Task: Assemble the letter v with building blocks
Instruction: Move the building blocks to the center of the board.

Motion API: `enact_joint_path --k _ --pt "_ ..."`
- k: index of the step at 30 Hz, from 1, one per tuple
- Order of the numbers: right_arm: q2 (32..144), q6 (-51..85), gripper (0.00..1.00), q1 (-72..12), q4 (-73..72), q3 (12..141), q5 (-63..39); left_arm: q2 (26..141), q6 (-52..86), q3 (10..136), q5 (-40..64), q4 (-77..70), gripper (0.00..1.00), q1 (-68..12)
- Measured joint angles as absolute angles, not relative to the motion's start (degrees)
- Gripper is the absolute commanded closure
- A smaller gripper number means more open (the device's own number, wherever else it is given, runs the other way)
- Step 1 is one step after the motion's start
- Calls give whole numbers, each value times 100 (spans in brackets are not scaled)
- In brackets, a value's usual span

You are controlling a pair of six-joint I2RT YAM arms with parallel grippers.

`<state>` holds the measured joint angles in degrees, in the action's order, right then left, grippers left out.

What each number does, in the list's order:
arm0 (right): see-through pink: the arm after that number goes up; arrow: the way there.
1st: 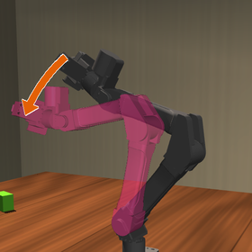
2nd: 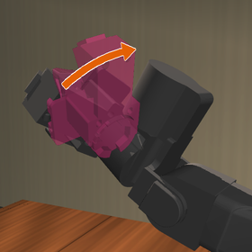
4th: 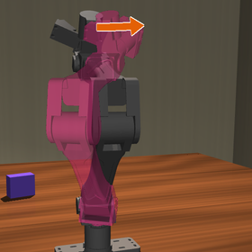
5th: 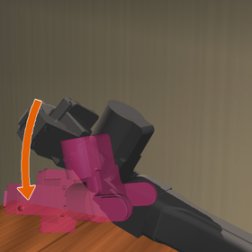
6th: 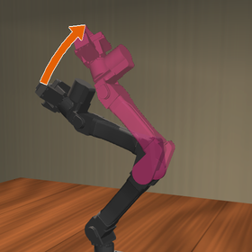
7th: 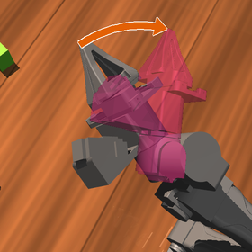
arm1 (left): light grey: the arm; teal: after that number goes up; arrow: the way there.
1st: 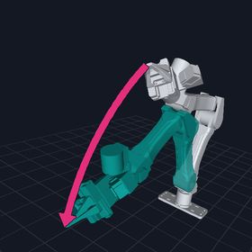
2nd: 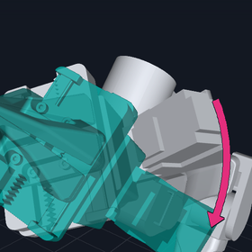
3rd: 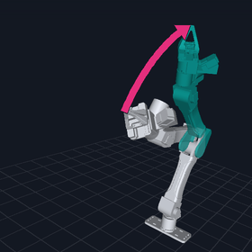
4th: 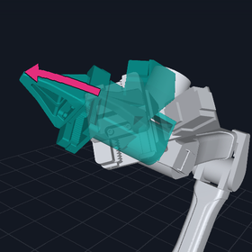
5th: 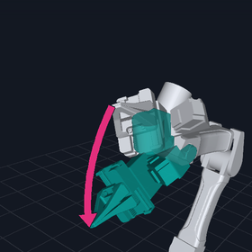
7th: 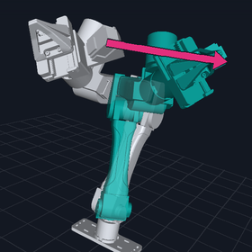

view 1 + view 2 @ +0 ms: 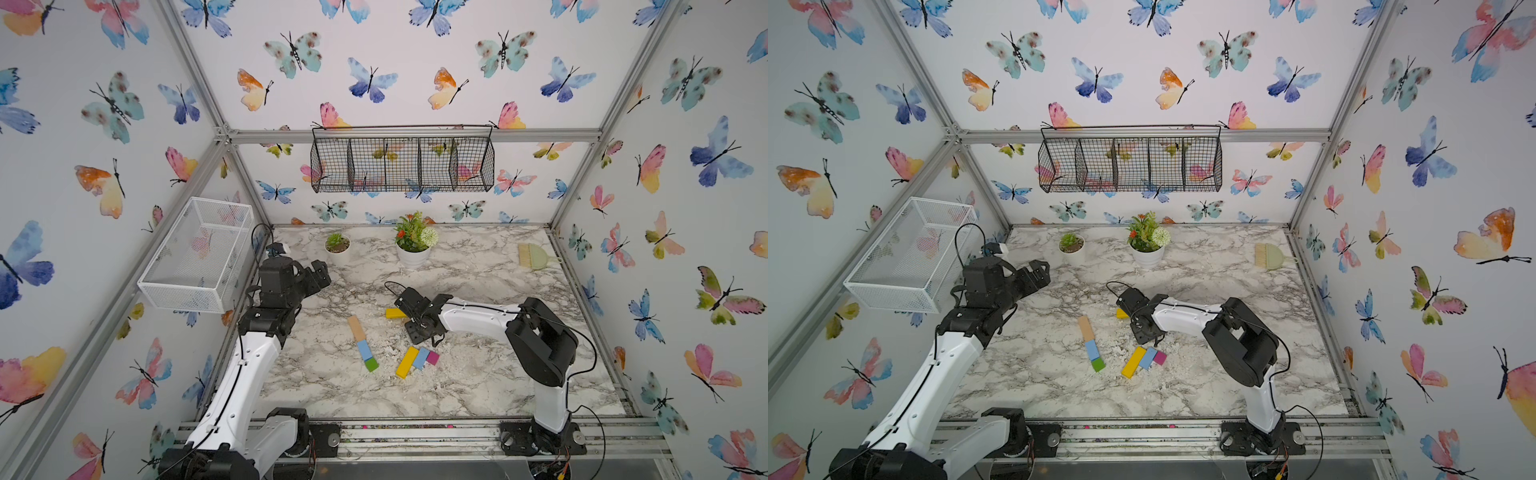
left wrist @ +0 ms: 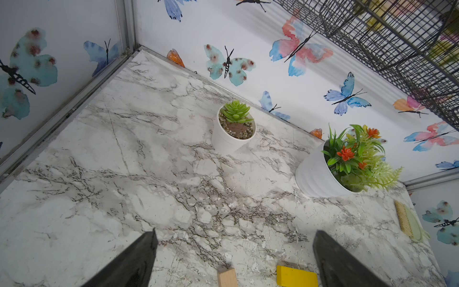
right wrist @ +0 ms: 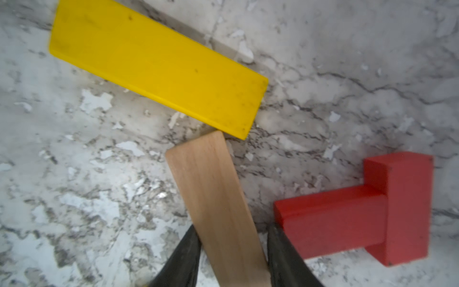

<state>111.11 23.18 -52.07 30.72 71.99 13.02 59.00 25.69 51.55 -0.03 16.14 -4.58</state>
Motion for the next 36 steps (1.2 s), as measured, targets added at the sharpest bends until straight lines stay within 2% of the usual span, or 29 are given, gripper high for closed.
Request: enact_joint_path --k 2,6,11,22,36 --pt "11039 2305 50 -5124 3070 7105 1323 5900 2569 5155 -1 1614 2 -458" --pt "10916 2276 35 -5043 3076 6965 1352 5900 2569 5155 3 1614 2 -456" --pt "10674 2237 27 -5017 3118 6740 1352 5900 2569 5155 14 1614 2 -456" --pt "9953 2224 25 -5260 3273 6302 1413 5900 2571 5155 32 1614 2 -456" --pt "9773 2652 24 -6814 3535 6230 1415 5900 2571 5155 36 1614 2 -456"
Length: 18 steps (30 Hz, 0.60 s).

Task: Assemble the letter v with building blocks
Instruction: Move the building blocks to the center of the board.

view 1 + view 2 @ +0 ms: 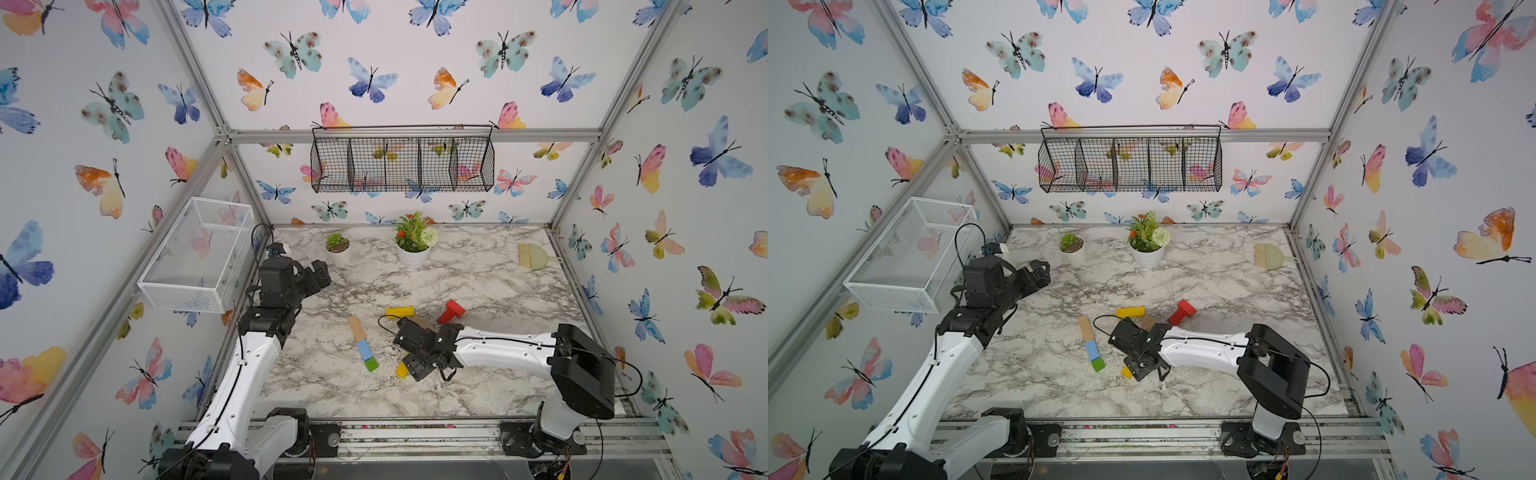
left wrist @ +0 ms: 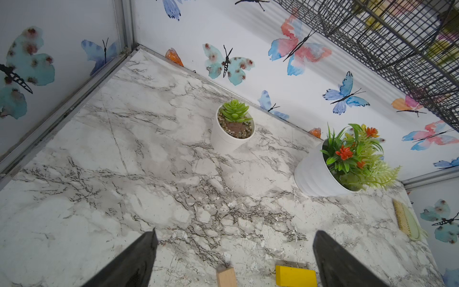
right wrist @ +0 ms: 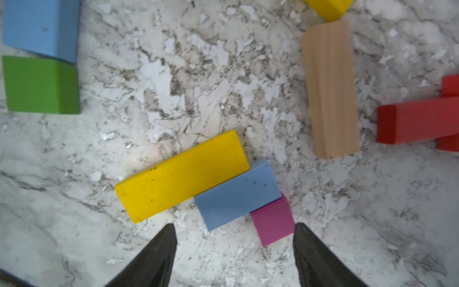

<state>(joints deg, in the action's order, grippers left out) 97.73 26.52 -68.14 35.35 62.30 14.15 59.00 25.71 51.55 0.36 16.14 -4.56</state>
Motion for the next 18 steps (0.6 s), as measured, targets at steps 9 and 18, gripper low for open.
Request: enact_joint_path --k 9,18 --pt "9929 3148 23 -7435 3597 6224 1188 5881 2571 5155 36 1614 2 -456" --pt "10398 3430 20 -7456 3872 6486 1221 5857 2569 5155 36 1614 2 -456"
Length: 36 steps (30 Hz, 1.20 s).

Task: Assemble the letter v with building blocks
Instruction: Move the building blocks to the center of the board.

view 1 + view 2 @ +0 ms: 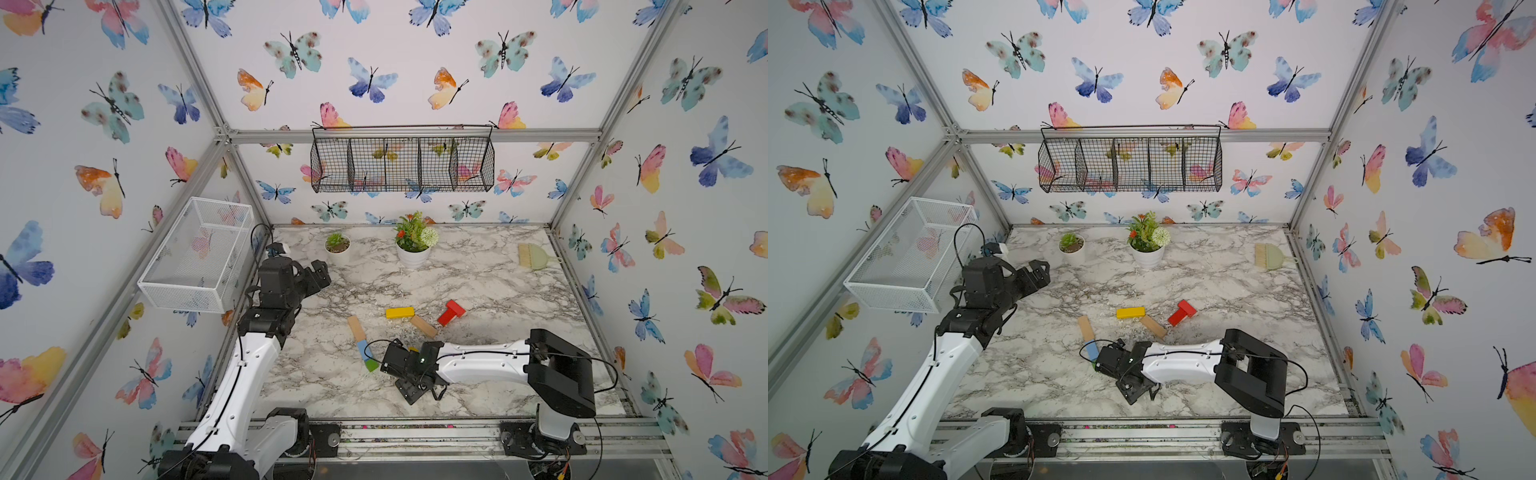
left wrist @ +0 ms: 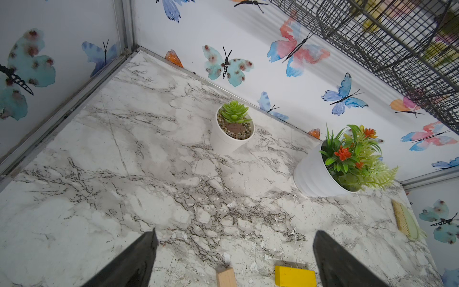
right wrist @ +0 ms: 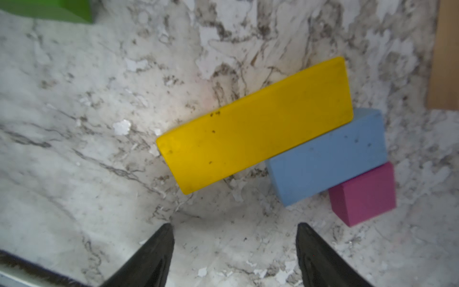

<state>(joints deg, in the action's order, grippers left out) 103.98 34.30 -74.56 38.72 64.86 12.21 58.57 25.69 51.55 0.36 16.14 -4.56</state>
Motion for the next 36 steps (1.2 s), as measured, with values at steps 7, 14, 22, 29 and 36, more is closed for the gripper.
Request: enact_joint_path --k 7,14,22,29,36 --pt "10630 3452 19 -7378 3879 6722 1321 5835 2569 5155 36 1614 2 -456" --pt "10641 3354 18 -6886 3868 6724 1417 5835 2569 5155 36 1614 2 -456" --pt "10667 3050 18 -6337 3815 6831 1546 5835 2569 5153 34 1614 2 -456" --pt "10825 2797 18 -5940 3649 6954 1577 5835 2569 5155 34 1614 2 -456" --pt "10951 2534 18 -5507 3476 7113 1614 5835 2567 5155 38 1614 2 -456"
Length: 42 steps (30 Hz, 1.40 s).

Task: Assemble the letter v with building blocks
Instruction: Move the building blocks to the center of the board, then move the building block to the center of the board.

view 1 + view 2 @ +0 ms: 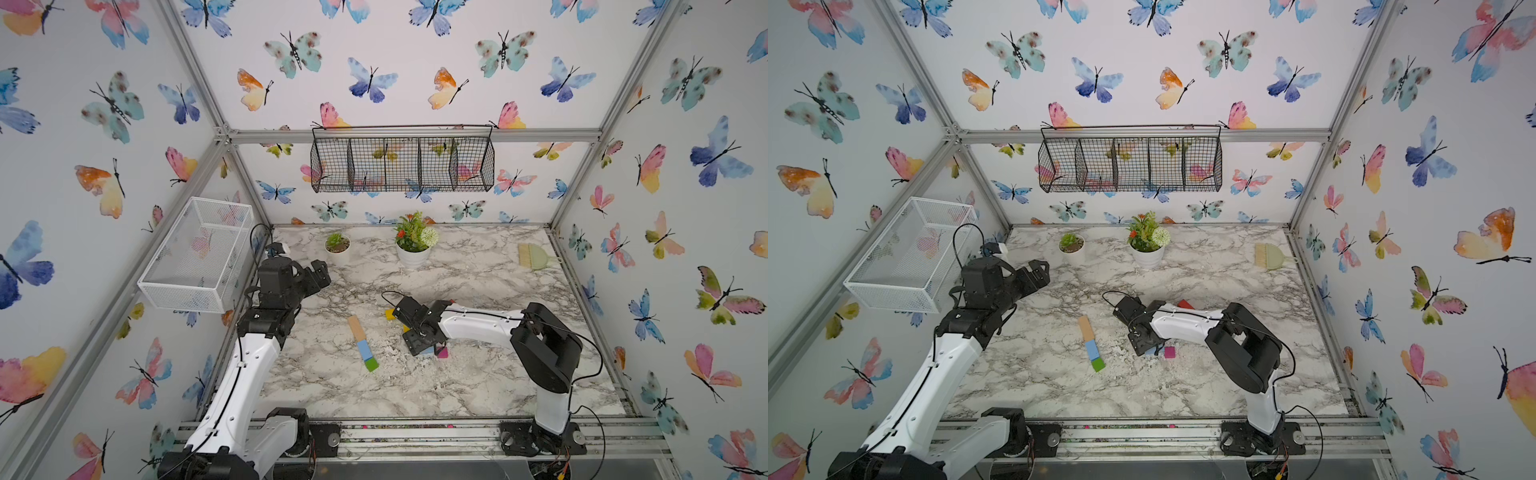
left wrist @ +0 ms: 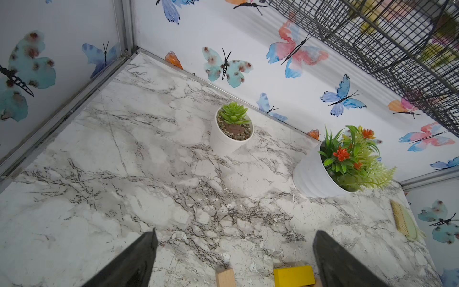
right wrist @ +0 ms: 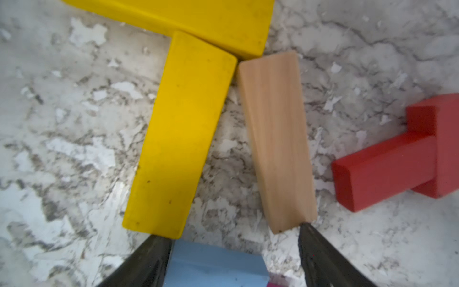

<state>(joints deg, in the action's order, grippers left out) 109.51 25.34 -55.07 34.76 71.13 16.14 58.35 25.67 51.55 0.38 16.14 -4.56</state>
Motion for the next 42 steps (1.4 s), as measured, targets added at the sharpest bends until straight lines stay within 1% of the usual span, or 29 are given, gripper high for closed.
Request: enact_joint_path --k 4,9,13,18,24,30,42 --pt "10940 2388 18 -5330 3465 7120 1673 5841 2565 5153 115 1612 2 -456" --pt "10704 2259 18 -5308 3459 7113 1614 6034 2464 5155 429 1605 2 -456" --pt "10320 2130 18 -5312 3326 6987 1330 6324 2403 5157 698 1651 2 -456" --pt "9948 1970 18 -5319 3087 6506 899 6403 2357 5166 860 1706 2 -456" --pt "9904 1806 18 -5319 2919 6064 471 6403 2344 5199 939 1704 2 -456" --pt "9845 1682 18 -5308 2620 5854 255 6401 2335 5199 958 1706 2 -456" --pt "9845 1498 18 -5004 2239 5540 -137 6401 2333 5199 976 1708 2 -456"
